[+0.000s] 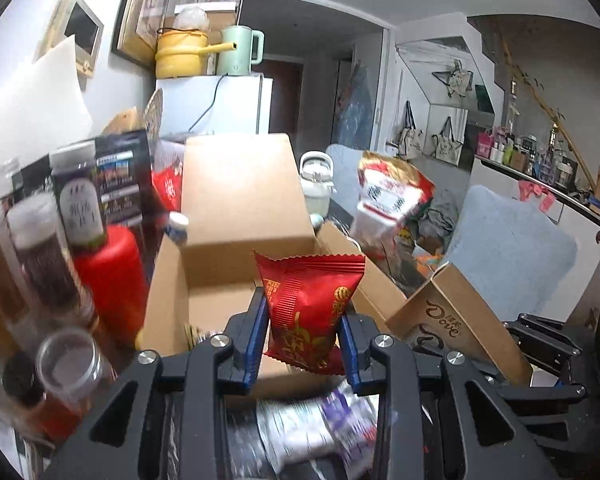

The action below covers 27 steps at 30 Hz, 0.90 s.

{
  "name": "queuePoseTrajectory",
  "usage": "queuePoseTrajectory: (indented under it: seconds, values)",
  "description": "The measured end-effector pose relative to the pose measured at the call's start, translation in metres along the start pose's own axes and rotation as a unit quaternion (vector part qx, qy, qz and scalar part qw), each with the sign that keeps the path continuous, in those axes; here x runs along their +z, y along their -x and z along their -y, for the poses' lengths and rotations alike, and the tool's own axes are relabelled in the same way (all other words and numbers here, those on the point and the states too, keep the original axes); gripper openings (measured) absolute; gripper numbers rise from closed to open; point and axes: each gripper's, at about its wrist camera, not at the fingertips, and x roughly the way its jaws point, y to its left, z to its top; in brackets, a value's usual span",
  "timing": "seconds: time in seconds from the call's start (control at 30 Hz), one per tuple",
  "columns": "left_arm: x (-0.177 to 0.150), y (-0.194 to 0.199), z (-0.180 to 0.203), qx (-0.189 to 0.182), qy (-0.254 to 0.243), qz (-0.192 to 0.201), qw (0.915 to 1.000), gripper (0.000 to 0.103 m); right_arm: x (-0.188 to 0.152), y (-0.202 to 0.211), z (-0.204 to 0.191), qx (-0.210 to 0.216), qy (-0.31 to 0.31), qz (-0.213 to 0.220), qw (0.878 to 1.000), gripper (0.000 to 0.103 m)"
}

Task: Organize snacks
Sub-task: 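Lift the red packet with left tool while right tool carries gold box to box, then drop the red packet into the box with left tool while right tool releases gold box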

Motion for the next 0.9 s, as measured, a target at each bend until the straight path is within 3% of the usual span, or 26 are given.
queuePoseTrajectory:
  seconds: [0.27,0.43,0.6,0.9]
  values:
    - [0.016,-0.034,-0.019,0.01,0.007,-0.008,0.9999,0.032,0.034,-0.035,0.007,0.002,0.016,0.02,1.0,0.038]
    - [0.012,-0.061,-0.031,0.02,0.01,-0.014,0.9997,0.032,0.042,-0.069,0.017,0.01,0.018,0.011,1.0,0.038]
    - [0.005,-0.088,-0.051,0.03,0.033,-0.043,0.9981,0.032,0.042,-0.105,0.029,0.004,0.026,-0.016,1.0,0.038]
    - [-0.015,-0.122,-0.063,0.054,0.029,-0.098,0.9933,0.032,0.023,-0.147,0.037,-0.01,0.036,-0.065,0.997,0.038]
